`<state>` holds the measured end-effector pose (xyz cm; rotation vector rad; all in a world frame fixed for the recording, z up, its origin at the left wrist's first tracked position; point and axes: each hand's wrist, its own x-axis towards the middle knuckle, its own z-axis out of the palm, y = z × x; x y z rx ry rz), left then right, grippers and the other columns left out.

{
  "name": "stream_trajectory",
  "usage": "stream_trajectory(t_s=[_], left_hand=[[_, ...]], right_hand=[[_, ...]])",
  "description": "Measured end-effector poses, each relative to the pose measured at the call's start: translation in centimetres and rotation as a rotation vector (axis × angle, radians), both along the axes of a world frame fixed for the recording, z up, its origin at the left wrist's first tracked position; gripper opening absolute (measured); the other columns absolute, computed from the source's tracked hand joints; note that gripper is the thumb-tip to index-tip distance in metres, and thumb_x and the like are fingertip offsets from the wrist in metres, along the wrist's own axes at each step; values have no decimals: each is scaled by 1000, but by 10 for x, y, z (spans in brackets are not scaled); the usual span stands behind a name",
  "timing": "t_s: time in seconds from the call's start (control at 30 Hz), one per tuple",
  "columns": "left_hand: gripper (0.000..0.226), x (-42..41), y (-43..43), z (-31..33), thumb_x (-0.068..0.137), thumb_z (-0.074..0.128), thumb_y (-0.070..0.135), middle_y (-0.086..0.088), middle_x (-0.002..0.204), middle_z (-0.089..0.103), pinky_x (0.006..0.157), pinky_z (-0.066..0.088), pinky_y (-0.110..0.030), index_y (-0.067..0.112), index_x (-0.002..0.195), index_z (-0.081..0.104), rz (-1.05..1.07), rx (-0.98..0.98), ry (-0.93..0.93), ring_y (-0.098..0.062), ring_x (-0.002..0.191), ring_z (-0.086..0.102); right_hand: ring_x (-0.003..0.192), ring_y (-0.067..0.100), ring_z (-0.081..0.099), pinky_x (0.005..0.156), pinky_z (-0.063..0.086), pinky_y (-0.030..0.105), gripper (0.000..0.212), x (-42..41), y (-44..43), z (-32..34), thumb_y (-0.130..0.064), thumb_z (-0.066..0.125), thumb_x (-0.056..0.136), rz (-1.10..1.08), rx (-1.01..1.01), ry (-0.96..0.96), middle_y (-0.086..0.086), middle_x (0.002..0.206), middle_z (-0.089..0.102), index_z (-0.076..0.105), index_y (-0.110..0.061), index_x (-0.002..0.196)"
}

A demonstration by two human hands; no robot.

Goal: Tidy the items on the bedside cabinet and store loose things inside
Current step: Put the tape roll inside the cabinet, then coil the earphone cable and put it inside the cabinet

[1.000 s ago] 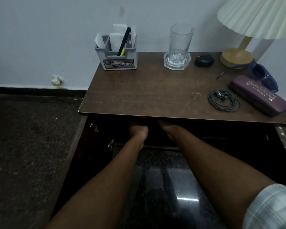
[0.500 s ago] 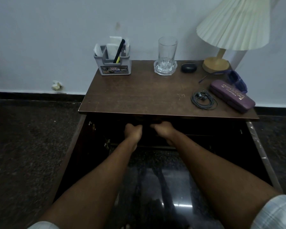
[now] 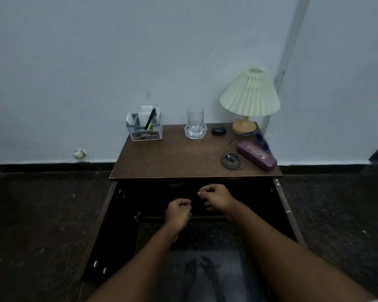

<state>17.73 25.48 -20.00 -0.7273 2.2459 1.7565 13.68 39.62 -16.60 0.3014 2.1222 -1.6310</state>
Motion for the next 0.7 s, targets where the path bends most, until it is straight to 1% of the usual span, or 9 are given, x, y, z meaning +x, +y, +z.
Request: stream_trajectory(t_s=[0.13,0.2,0.3,0.4,0.47,0.57,0.6,0.63,0.7], left_hand=[[20,17,22,20,94,51,3,-6,77,67,64,50,-31,15,89,66,-42,8,56,-17,67,61],[21,20,31,29,94,51,2,-7,76,67,62,50,-29,15,86,66,-55,5,94,-16,66,60],[21,18,46,41,94,51,1,-6,75,66,59,50,-27,14,86,65,-72,1,152,-15,64,60],[21,10,61,53,93,53,0,-6,75,67,65,51,-29,14,84,66,-91,-21,209,-16,66,61],[21,-1,70,57,90,56,3,-5,75,68,69,53,-32,18,81,67,-103,-32,234,-17,68,62],[11,-23,81,57,76,59,20,-2,75,72,76,57,-39,22,76,70,-109,-87,274,-19,71,66],[13,-32,85,55,71,58,24,-1,73,72,77,57,-40,23,75,70,-110,-103,288,-19,71,67],[12,-39,89,54,71,58,23,1,72,71,76,57,-39,23,74,70,-116,-114,298,-18,69,65],[11,-52,98,62,78,61,15,4,73,70,72,51,-32,23,75,69,-116,-140,335,-14,66,61]], right_hand=[[59,13,52,54,46,25,6,16,19,31,-18,66,92,-50,-18,76,5,80,62,63,-16,96],[58,12,52,51,46,24,10,22,29,42,-16,66,92,-80,-27,106,6,80,62,64,-12,100],[59,12,53,52,47,23,12,29,46,50,-14,66,91,-127,-32,152,6,78,62,66,-8,101],[63,13,57,58,51,27,5,31,62,53,-13,68,89,-191,-22,218,5,78,63,67,-11,93],[69,15,61,65,56,33,3,27,71,52,-14,70,87,-235,8,243,4,78,66,68,-15,87],[73,17,67,79,60,41,9,17,84,49,-16,75,81,-320,119,287,-1,74,71,70,-18,74],[75,17,68,82,60,41,8,12,87,47,-17,75,79,-349,153,310,-1,75,72,71,-18,73],[78,16,69,83,58,38,6,8,91,47,-17,75,80,-369,185,329,-1,77,73,72,-17,75],[84,16,69,82,54,29,2,-1,96,47,-16,73,82,-396,237,355,-1,83,73,73,-15,83]])
